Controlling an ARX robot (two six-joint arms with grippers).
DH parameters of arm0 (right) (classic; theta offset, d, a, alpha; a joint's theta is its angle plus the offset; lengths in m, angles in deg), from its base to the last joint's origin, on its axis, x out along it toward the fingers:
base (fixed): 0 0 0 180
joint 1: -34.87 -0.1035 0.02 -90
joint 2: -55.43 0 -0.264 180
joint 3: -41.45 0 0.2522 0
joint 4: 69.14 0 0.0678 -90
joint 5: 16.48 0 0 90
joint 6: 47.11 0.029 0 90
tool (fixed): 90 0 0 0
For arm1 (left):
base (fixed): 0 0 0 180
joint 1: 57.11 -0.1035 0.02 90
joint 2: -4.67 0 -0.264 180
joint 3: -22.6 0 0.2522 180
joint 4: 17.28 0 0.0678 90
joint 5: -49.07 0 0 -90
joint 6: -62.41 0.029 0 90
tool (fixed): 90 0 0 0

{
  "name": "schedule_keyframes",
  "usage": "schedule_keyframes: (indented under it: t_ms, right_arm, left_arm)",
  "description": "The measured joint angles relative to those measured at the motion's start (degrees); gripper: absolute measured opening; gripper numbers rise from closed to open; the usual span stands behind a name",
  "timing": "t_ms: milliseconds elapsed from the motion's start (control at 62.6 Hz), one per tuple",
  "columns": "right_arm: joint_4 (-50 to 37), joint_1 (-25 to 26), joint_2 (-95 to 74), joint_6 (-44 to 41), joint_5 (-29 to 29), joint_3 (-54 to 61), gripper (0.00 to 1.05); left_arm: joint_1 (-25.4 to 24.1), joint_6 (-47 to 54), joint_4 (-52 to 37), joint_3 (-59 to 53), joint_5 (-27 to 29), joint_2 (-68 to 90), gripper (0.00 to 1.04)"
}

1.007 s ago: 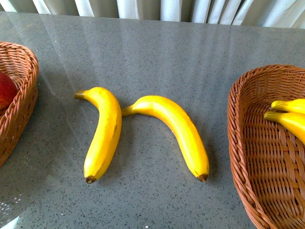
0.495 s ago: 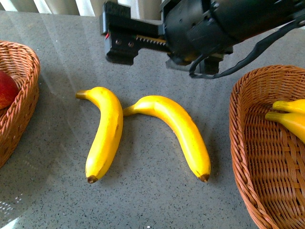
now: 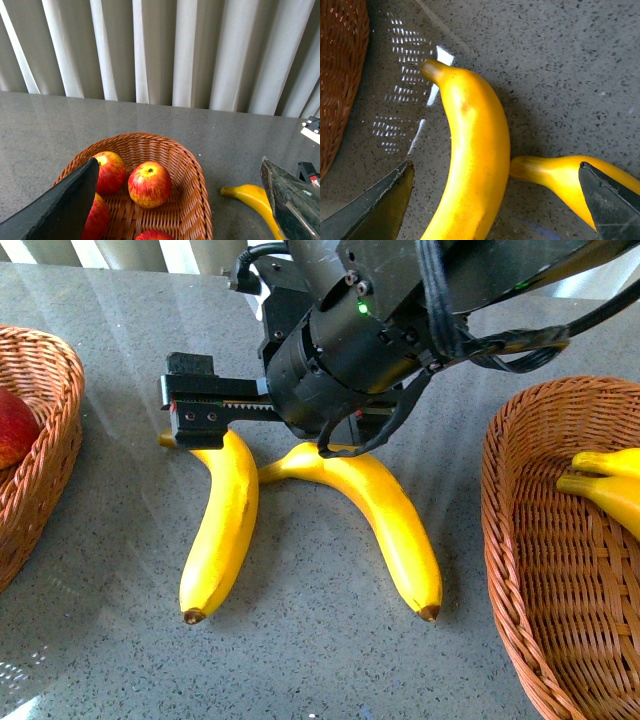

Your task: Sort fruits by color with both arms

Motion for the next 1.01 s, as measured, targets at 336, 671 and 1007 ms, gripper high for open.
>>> schedule_keyframes:
  t_ms: [336, 671, 1007]
  right_arm:
    - [1.73, -1.73, -4.44, -1.27, -0.52, -4.57, 0.96]
    - [3.89, -2.67, -7.34, -2.78, 0.20, -8.07, 0.96]
    - [6.21, -3.26, -8.87, -4.96, 2.36, -9.92, 0.96]
  left_arm:
    - [0.00, 0.00, 0.00, 0.00, 0.00, 0.00, 0.96]
    - [0.00, 0.00, -0.02, 0.00, 0.00, 0.00, 0.96]
    - [0.00, 0.00, 0.00, 0.00, 0.00, 0.00, 0.96]
